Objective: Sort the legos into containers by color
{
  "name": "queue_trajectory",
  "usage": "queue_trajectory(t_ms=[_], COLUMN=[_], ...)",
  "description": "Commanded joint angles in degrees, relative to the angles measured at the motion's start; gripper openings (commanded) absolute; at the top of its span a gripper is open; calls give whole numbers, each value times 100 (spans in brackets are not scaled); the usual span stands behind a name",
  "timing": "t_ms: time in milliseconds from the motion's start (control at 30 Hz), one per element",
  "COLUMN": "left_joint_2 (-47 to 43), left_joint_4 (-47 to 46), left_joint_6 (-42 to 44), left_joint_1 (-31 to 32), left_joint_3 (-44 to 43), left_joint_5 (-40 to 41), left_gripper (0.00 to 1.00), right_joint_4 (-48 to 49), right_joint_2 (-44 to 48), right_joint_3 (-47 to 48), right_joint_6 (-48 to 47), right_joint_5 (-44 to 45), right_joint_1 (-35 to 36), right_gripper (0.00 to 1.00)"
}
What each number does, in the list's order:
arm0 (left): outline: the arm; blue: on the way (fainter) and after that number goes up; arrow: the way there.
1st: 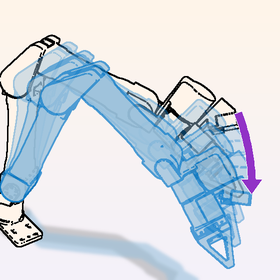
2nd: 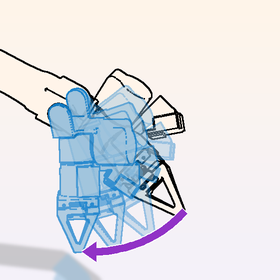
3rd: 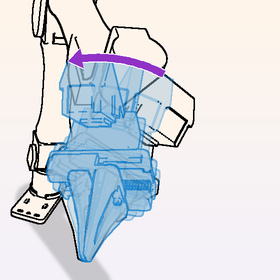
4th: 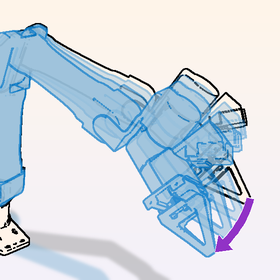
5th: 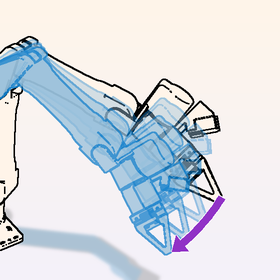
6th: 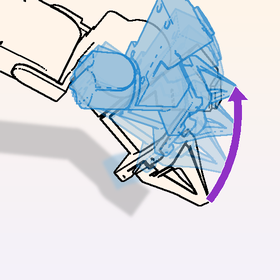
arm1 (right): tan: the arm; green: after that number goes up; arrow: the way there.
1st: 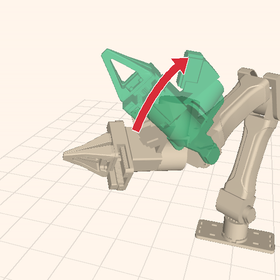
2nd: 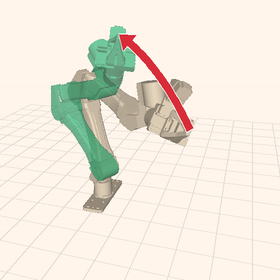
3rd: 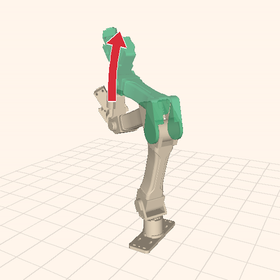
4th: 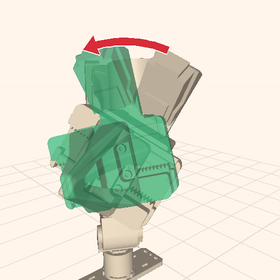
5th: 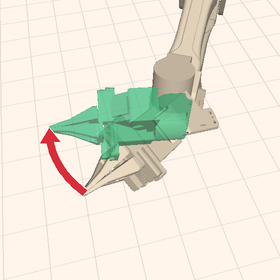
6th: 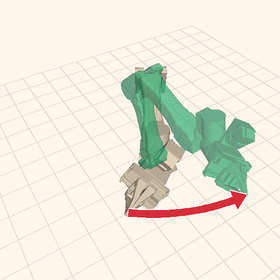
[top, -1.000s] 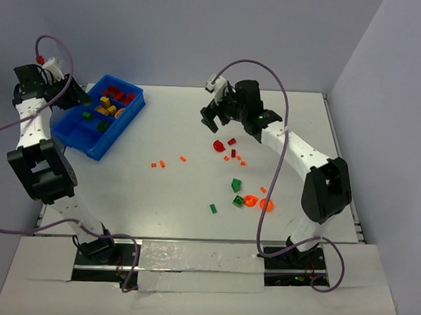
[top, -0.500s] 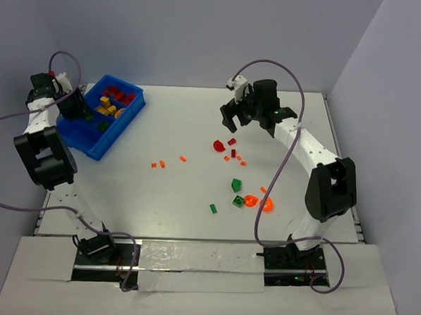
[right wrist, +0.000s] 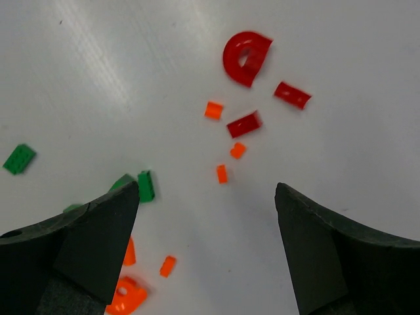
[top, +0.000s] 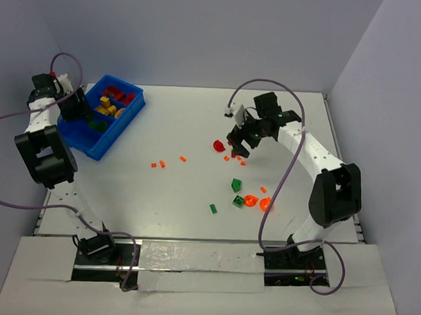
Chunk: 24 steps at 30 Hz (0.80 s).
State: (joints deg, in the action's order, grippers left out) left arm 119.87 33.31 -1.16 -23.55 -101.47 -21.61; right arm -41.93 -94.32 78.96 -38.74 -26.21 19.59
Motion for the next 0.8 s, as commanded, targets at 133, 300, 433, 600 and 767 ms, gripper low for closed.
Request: queue_trajectory(t_ms=[133,300,433,600,767], left_joint_2=[-265,-487,-626,-783,-1023], left_joint_4=[-59,-168,-198,-215,-216], left_joint_6=[283,316,245,190,253], left_joint_1=[112,185,211,219,216], left_joint_3=[-22,121,196,312,516], left_joint_5=[42,52,31,17,23], left_gripper=[73,74,74,74,75], right_joint_4=[-1292,-1227,-1168,-1042,-809], right_joint_2=[282,260,-72,-368,-498], right_joint_3=[-240,-667,-689,-627,-702], right_joint_6=[-411,405,1261,1971,2296], right_joint_5=[-130,264,614,902,1244], right_joint_1=[13,527,668,731,1008], right_gripper=[81,67,61,60,60])
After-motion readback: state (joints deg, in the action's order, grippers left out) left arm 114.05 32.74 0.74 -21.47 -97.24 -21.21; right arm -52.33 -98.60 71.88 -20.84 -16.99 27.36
